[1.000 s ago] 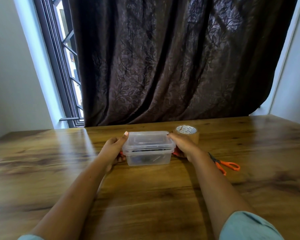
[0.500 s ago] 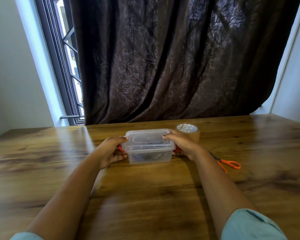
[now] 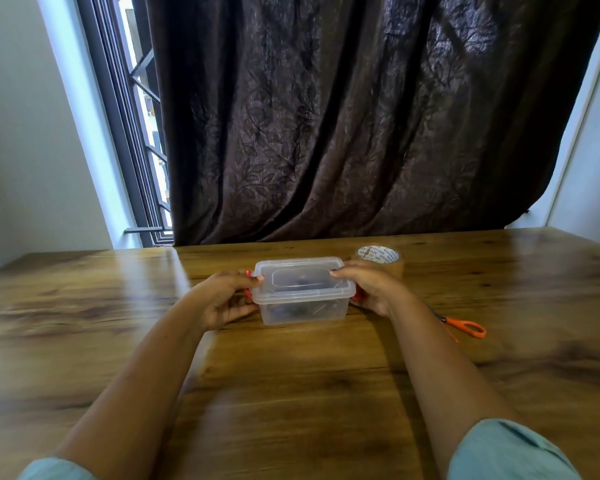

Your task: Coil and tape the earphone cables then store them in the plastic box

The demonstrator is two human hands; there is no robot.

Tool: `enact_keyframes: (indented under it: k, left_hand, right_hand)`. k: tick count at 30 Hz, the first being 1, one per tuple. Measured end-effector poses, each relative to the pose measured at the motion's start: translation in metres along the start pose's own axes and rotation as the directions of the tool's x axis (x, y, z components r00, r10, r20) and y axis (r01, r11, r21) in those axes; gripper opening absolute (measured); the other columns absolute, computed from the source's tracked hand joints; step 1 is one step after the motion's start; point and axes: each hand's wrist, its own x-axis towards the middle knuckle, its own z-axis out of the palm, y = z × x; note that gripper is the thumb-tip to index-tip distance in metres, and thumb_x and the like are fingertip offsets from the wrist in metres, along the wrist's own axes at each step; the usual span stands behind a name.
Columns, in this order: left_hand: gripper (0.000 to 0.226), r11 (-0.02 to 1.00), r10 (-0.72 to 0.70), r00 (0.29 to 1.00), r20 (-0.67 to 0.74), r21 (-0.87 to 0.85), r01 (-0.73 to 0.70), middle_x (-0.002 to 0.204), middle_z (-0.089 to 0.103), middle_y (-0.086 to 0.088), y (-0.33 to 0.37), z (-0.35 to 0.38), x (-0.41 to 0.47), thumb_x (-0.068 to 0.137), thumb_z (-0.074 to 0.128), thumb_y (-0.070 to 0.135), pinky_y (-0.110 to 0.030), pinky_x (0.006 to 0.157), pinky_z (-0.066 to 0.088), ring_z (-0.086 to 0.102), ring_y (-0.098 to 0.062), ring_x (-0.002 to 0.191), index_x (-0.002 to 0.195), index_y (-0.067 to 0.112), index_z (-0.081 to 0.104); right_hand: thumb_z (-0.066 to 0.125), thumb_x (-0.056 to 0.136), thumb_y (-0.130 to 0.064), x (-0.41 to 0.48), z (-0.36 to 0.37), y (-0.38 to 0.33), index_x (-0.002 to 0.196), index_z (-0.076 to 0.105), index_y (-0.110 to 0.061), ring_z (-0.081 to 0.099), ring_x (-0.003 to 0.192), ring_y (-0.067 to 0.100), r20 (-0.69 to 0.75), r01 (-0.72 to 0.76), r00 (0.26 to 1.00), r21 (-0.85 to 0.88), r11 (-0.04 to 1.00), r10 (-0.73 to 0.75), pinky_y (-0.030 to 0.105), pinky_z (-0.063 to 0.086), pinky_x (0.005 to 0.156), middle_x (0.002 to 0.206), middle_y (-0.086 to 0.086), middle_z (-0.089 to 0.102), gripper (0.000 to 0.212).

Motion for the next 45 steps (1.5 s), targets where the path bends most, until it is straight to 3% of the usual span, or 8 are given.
enact_keyframes:
  k: [14, 19, 22, 27, 34, 37, 43, 45]
  left_hand:
    - [0.012, 0.954, 0.152, 0.964, -0.220, 0.286, -0.085, 0.081, 0.065, -0.013, 0.002, 0.015, -0.004, 0.086, 0.067, 0.010, -0.021, 0.043, 0.052, 0.065, -0.018, 0.067, 0.091, 0.000, 0.061]
    - [0.020, 0.772, 0.336, 0.904, -0.266, 0.628, -0.102, 0.079, 0.071, -0.014, -0.001, 0.017, 0.003, 0.089, 0.062, 0.022, -0.040, 0.078, 0.058, 0.069, -0.027, 0.079, 0.082, 0.003, 0.068]
    - [0.027, 0.629, 0.431, 0.866, -0.254, 0.773, -0.087, 0.077, 0.069, -0.010, -0.005, 0.023, 0.001, 0.092, 0.055, 0.025, -0.033, 0.068, 0.055, 0.066, -0.024, 0.074, 0.080, 0.005, 0.067]
    - [0.030, 0.408, 0.589, 0.786, -0.187, 0.909, -0.089, 0.067, 0.058, -0.004, -0.011, 0.028, 0.002, 0.096, 0.047, 0.025, -0.024, 0.049, 0.039, 0.055, -0.015, 0.060, 0.078, 0.005, 0.061]
    - [0.034, 0.419, 0.606, 0.771, -0.195, 0.902, -0.101, 0.066, 0.059, -0.003, -0.009, 0.027, 0.021, 0.098, 0.044, 0.028, -0.024, 0.049, 0.037, 0.055, -0.014, 0.059, 0.078, 0.007, 0.061]
    - [0.034, 0.390, 0.585, 0.785, -0.203, 0.919, -0.052, 0.064, 0.059, -0.001, 0.000, 0.028, 0.031, 0.099, 0.044, 0.029, -0.021, 0.047, 0.036, 0.055, -0.012, 0.056, 0.077, 0.010, 0.062]
    - [0.016, -0.273, 0.533, 0.846, -0.018, 0.943, 0.192, 0.095, 0.065, 0.003, 0.026, 0.050, 0.033, 0.097, 0.046, 0.018, -0.022, 0.060, 0.042, 0.062, -0.013, 0.081, 0.103, 0.015, 0.061]
    - [0.018, -0.335, 0.474, 0.881, -0.017, 0.921, 0.198, 0.102, 0.065, 0.002, 0.038, 0.058, 0.031, 0.098, 0.045, 0.016, -0.022, 0.061, 0.042, 0.063, -0.013, 0.086, 0.107, 0.014, 0.060]
  right_hand:
    - [0.071, 0.082, -0.038, -0.002, 0.012, -0.004, 0.093, 0.066, -0.008, 0.061, 0.076, 0.018, -0.314, 0.096, 0.904, -0.515, 0.852, -0.291, 0.031, 0.049, 0.066, 0.088, 0.008, 0.068, 0.033]
    - [0.065, 0.087, -0.036, -0.007, 0.016, -0.008, 0.093, 0.067, -0.009, 0.051, 0.062, 0.009, -0.303, 0.095, 0.888, -0.614, 0.784, -0.345, 0.022, 0.035, 0.050, 0.081, 0.006, 0.064, 0.027]
    - [0.063, 0.090, -0.033, -0.008, 0.018, -0.009, 0.094, 0.067, -0.010, 0.049, 0.061, 0.008, -0.288, 0.111, 0.875, -0.664, 0.740, -0.390, 0.021, 0.032, 0.048, 0.078, 0.002, 0.061, 0.023]
    - [0.063, 0.090, -0.031, -0.008, 0.020, -0.007, 0.095, 0.069, -0.009, 0.052, 0.067, 0.011, -0.298, 0.143, 0.864, -0.628, 0.765, -0.406, 0.019, 0.037, 0.052, 0.080, 0.002, 0.063, 0.023]
    - [0.063, 0.090, -0.026, 0.013, 0.032, 0.015, 0.112, 0.067, -0.015, 0.054, 0.079, 0.004, -0.497, 0.291, 0.799, -0.171, 0.941, -0.338, 0.023, 0.048, 0.073, 0.097, -0.005, 0.066, 0.025]
    - [0.059, 0.092, -0.029, 0.028, 0.032, 0.009, 0.112, 0.068, -0.016, 0.051, 0.072, 0.000, -0.498, 0.280, 0.779, -0.267, 0.922, -0.381, 0.014, 0.040, 0.060, 0.095, -0.008, 0.064, 0.025]
    - [0.040, 0.099, -0.043, 0.049, 0.027, 0.005, 0.097, 0.064, -0.023, 0.055, 0.062, 0.005, -0.339, 0.095, 0.821, -0.712, 0.696, -0.458, 0.018, 0.042, 0.051, 0.072, -0.008, 0.059, 0.032]
    - [0.032, 0.100, -0.045, 0.039, 0.026, -0.004, 0.096, 0.062, -0.022, 0.052, 0.065, 0.002, -0.312, -0.001, 0.858, -0.796, 0.605, -0.409, 0.018, 0.042, 0.056, 0.075, -0.010, 0.057, 0.038]
